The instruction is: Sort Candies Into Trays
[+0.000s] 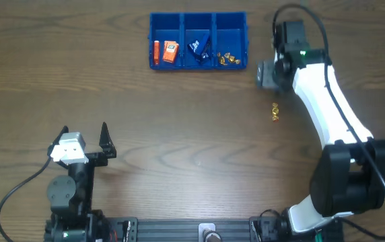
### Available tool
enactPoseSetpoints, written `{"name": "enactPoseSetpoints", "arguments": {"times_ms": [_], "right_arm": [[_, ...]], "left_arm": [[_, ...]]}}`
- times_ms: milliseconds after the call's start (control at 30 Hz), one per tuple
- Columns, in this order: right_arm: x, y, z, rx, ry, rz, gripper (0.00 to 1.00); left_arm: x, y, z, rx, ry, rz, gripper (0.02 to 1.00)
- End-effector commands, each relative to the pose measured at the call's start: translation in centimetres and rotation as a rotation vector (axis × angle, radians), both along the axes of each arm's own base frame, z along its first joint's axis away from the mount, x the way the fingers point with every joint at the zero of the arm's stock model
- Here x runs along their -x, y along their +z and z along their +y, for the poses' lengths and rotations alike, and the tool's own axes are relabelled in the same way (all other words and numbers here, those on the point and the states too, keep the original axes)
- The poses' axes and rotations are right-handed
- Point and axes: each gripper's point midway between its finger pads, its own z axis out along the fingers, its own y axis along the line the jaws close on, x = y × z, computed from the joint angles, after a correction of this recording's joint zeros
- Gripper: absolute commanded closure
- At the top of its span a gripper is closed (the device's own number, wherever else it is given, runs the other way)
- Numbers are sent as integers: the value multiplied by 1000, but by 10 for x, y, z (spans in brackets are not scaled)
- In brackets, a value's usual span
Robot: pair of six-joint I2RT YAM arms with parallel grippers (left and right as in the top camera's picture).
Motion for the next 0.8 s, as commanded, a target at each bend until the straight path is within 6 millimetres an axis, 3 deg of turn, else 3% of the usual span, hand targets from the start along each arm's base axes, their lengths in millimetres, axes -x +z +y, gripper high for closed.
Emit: {"name": "enactPoseSetpoints", "arguments": {"times_ms": [33, 200, 600, 667, 800], "right_arm": [[36, -60, -6, -62, -23, 104, 165], [42, -82, -6, -68, -27, 153, 178], [46, -92, -12, -49, -39, 177, 242], [45, -92, -12, -49, -39, 173, 283], [44, -92, -12, -49, -39, 171, 467]], "left_arm": [[1, -17, 1, 0, 5, 50, 20], [1, -17, 1, 1, 5, 49, 20], [1, -17, 1, 0, 5, 50, 20], [1, -17, 1, 0, 5, 50, 20], [1, -17, 1, 0, 5, 49, 20]]}}
